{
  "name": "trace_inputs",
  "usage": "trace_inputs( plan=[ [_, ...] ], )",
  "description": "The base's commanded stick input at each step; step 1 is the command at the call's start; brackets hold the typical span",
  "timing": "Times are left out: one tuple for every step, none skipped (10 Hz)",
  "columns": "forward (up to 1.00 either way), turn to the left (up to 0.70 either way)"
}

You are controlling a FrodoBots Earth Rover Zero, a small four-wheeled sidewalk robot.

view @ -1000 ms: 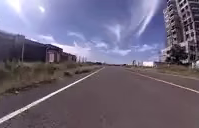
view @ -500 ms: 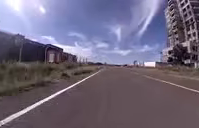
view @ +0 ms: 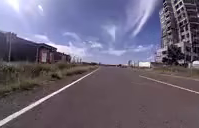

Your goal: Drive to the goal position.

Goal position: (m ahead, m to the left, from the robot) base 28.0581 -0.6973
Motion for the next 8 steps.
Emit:
trace_inputs(
  plan=[
    [0.99,-0.09],
    [0.99,0.00],
    [0.99,0.00],
    [0.99,0.00],
    [0.99,0.00],
    [0.99,0.00],
    [0.99,0.00],
    [0.99,0.00]
  ],
)
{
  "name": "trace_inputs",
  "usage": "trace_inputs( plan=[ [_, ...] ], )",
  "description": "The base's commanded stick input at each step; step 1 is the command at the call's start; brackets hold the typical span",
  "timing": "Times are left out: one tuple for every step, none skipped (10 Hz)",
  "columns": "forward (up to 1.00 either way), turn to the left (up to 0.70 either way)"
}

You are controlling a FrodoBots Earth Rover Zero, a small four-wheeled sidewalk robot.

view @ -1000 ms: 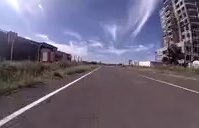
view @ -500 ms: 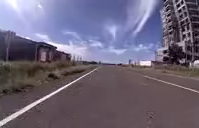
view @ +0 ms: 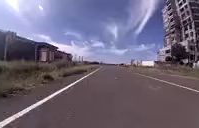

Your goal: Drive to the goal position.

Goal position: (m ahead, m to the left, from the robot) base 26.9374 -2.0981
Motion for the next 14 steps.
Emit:
trace_inputs(
  plan=[
    [1.00,0.00],
    [1.00,0.00],
    [1.00,0.00],
    [1.00,0.00],
    [1.00,0.00],
    [1.00,0.00],
    [1.00,0.00],
    [1.00,0.00],
    [1.00,0.00],
    [1.00,-0.06],
    [1.00,-0.14],
    [1.00,-0.38],
    [1.00,-0.40],
    [1.00,-0.39]
  ],
)
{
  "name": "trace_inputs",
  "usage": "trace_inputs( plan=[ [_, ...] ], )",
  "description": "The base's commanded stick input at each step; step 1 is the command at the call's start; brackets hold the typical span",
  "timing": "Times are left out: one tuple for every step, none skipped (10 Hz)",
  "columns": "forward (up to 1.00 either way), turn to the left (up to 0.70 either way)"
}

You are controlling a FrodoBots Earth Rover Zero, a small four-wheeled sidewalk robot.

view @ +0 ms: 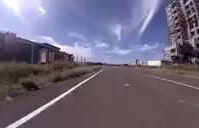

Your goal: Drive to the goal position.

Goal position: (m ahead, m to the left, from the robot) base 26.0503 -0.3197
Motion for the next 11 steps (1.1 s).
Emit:
trace_inputs(
  plan=[
    [1.00,-0.36],
    [1.00,-0.18],
    [1.00,0.00],
    [1.00,0.00],
    [1.00,0.00],
    [1.00,0.00],
    [1.00,0.00],
    [1.00,0.00],
    [1.00,0.00],
    [1.00,0.00],
    [1.00,0.00]
  ],
)
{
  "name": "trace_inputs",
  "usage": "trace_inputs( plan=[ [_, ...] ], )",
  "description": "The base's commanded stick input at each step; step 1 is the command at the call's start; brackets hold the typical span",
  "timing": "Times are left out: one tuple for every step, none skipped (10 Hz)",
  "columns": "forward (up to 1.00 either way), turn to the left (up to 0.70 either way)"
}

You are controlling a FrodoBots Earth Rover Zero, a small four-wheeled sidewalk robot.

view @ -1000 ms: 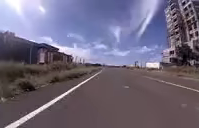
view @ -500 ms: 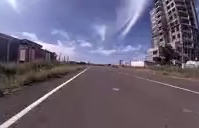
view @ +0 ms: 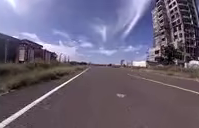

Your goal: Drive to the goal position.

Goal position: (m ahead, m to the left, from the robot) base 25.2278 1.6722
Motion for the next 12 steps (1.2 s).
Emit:
trace_inputs(
  plan=[
    [1.00,0.00],
    [1.00,0.00],
    [1.00,0.00],
    [1.00,0.00],
    [1.00,0.00],
    [1.00,0.00],
    [1.00,0.00],
    [1.00,0.00],
    [1.00,0.00],
    [1.00,0.00],
    [1.00,0.00],
    [1.00,0.00]
  ],
)
